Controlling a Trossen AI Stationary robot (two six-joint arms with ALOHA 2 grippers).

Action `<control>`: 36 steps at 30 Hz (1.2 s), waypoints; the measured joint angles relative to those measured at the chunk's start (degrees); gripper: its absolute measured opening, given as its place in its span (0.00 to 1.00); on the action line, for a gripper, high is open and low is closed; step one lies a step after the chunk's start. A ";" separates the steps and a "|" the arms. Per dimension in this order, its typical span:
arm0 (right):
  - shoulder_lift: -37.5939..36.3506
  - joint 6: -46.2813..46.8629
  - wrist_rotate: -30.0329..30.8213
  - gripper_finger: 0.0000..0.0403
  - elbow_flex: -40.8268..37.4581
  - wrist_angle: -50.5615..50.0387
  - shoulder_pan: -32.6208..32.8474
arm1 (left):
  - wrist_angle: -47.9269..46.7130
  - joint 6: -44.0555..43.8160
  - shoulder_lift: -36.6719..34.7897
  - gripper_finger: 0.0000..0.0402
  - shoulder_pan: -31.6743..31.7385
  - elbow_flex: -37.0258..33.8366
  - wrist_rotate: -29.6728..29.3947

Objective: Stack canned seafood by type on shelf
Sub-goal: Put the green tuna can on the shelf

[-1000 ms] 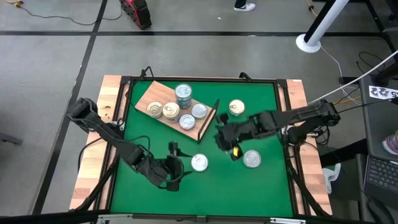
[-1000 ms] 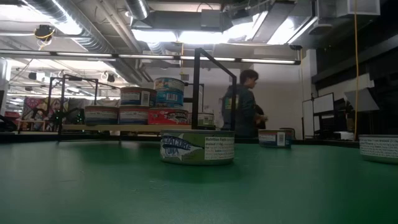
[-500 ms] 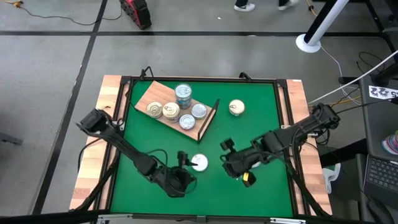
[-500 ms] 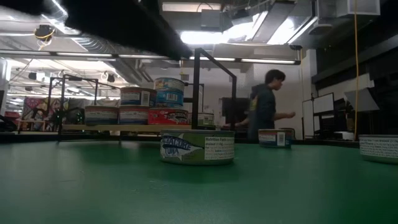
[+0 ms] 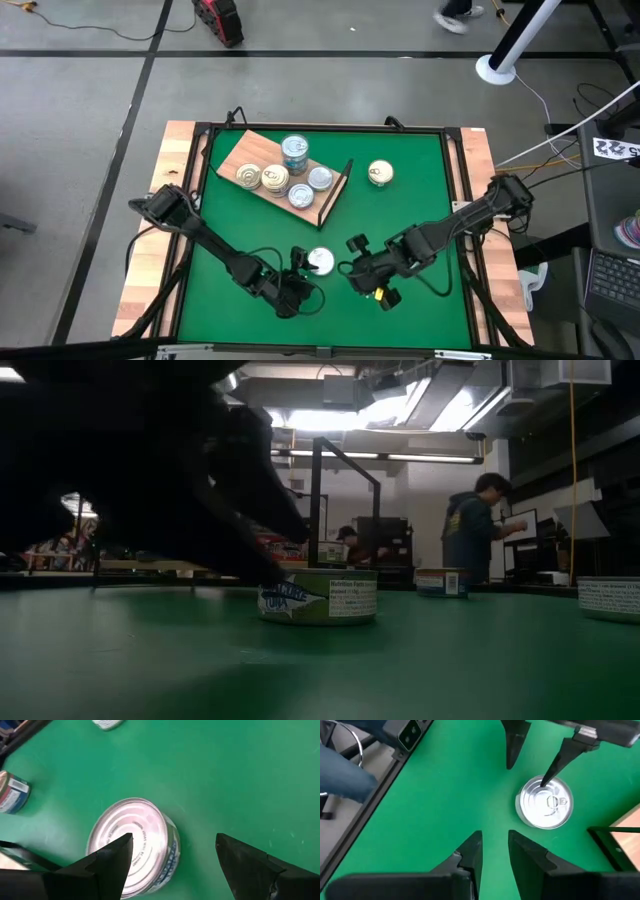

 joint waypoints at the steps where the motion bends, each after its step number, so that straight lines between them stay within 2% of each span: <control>1: 0.48 -0.26 0.00 0.23 0.00 0.04 0.00 | -0.06 0.00 0.26 0.70 0.00 0.00 0.04; 11: 4.66 -0.43 0.02 0.23 0.00 0.00 -0.01 | -0.27 -0.01 2.23 0.70 0.74 0.00 0.15; 14: 4.95 -0.45 0.34 0.23 0.00 0.07 -0.02 | -0.33 1.29 2.23 0.66 1.07 0.00 0.13; 32: 4.88 -0.48 1.53 0.23 0.00 2.92 -0.09 | -1.58 2.30 2.01 0.16 2.56 0.07 -0.26; 36: 4.86 -0.01 1.87 0.29 0.00 3.04 -0.11 | -1.49 0.15 1.97 0.06 2.56 0.13 -0.32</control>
